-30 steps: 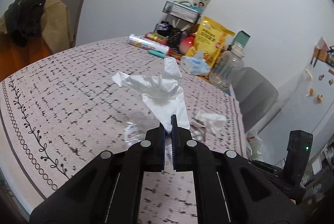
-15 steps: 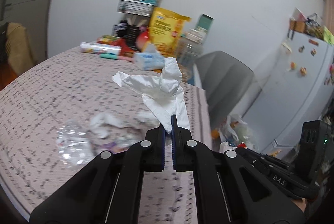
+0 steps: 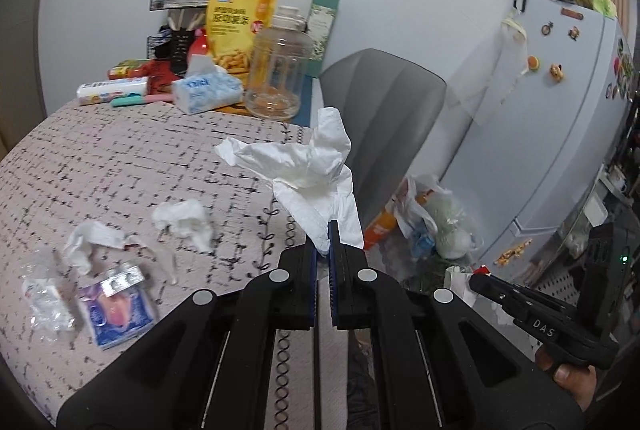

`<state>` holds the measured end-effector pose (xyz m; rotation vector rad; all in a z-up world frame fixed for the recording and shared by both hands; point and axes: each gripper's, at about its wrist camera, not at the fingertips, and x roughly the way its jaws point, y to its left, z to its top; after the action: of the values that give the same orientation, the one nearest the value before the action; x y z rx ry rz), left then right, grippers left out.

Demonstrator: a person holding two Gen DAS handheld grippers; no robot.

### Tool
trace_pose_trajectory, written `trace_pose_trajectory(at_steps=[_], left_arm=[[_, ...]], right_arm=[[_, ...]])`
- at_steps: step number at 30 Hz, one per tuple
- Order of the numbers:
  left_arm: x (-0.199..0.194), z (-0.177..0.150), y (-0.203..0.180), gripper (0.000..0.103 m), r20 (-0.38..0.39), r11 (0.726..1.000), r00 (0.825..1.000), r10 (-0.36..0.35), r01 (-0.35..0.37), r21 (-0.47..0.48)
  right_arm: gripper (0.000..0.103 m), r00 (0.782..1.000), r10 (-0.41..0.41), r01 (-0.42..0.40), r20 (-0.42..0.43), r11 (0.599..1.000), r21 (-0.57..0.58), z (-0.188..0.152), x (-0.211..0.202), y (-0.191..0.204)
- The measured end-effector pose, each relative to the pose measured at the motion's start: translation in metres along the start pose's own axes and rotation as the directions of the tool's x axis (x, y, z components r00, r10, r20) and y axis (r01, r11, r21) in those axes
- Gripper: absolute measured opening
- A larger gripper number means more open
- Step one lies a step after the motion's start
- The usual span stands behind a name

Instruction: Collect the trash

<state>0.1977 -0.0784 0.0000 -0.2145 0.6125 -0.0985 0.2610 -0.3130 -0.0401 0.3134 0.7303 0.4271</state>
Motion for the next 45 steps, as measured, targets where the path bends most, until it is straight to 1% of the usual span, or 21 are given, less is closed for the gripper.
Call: trace_pose_trajectory(at_steps=[3,9,13,16,23,28,29,31,33,34,35,36,39,40,41,43,45], left_arm=[[0.009,-0.003,-0.005,0.005,-0.012,1.0,1.0,-0.008,0.008,-0.006],[0.032,-0.002,-0.019,0.005,-0.048,0.999,0.999,0.003,-0.001,0.035],[0.051,-0.002,-0.032,0.005,-0.076,0.999,0.997,-0.014,0.017,0.046],[0.069,-0.005,-0.044,0.005,-0.107,0.998,0.994,-0.036,0.041,0.044],[0.118,-0.02,-0.083,0.005,-0.207,0.993,0.974,-0.088,0.103,0.06],[0.149,-0.034,-0.106,0.005,-0.278,0.989,0.955,-0.104,0.129,0.071],[0.155,-0.039,-0.11,0.005,-0.294,0.988,0.95,-0.108,0.134,0.07],[0.165,-0.046,-0.117,0.005,-0.323,0.987,0.939,-0.115,0.144,0.068],[0.174,-0.054,-0.125,0.005,-0.351,0.986,0.929,-0.117,0.152,0.074],[0.177,-0.058,-0.127,0.005,-0.362,0.985,0.925,-0.12,0.157,0.075],[0.183,-0.063,-0.132,0.005,-0.381,0.983,0.916,-0.125,0.166,0.076],[0.187,-0.067,-0.136,0.005,-0.397,0.982,0.909,-0.128,0.173,0.078],[0.195,-0.079,-0.15,0.005,-0.433,0.976,0.891,-0.136,0.195,0.094],[0.197,-0.082,-0.154,0.005,-0.443,0.974,0.885,-0.14,0.204,0.099],[0.199,-0.087,-0.159,0.005,-0.458,0.971,0.877,-0.147,0.216,0.103],[0.201,-0.094,-0.164,0.005,-0.477,0.968,0.866,-0.151,0.228,0.108],[0.204,-0.102,-0.169,0.006,-0.497,0.966,0.855,-0.147,0.233,0.115]], right_arm=[[0.004,0.999,-0.033,0.033,-0.004,0.999,0.021,0.0,0.004,-0.018],[0.004,0.997,-0.082,0.081,0.004,0.996,0.04,-0.001,0.009,-0.044],[0.004,0.994,-0.106,0.105,0.001,0.992,0.069,-0.006,0.015,-0.063],[0.004,0.99,-0.142,0.142,-0.004,0.988,0.061,-0.01,0.02,-0.073],[0.004,0.979,-0.203,0.205,-0.03,0.972,0.116,-0.024,0.034,-0.116],[0.004,0.976,-0.208,0.217,-0.065,0.96,0.175,-0.04,0.049,-0.154],[0.008,0.978,-0.196,0.207,-0.074,0.961,0.186,-0.044,0.053,-0.161],[0.01,0.983,-0.157,0.175,-0.097,0.958,0.227,-0.049,0.061,-0.175],[0.027,0.981,-0.157,0.181,-0.113,0.948,0.261,-0.055,0.064,-0.187],[0.047,0.978,-0.178,0.201,-0.108,0.94,0.276,-0.057,0.061,-0.194],[0.054,0.976,-0.194,0.215,-0.101,0.933,0.287,-0.059,0.058,-0.199],[0.054,0.975,-0.203,0.222,-0.092,0.928,0.299,-0.062,0.053,-0.204],[0.055,0.97,-0.223,0.243,-0.101,0.916,0.318,-0.066,0.045,-0.218],[0.058,0.965,-0.243,0.263,-0.102,0.91,0.321,-0.067,0.041,-0.222],[0.059,0.962,-0.253,0.272,-0.102,0.906,0.323,-0.068,0.038,-0.225],[0.063,0.958,-0.271,0.286,-0.091,0.896,0.34,-0.069,0.028,-0.231],[0.065,0.956,-0.282,0.291,-0.077,0.889,0.355,-0.068,0.02,-0.235]])
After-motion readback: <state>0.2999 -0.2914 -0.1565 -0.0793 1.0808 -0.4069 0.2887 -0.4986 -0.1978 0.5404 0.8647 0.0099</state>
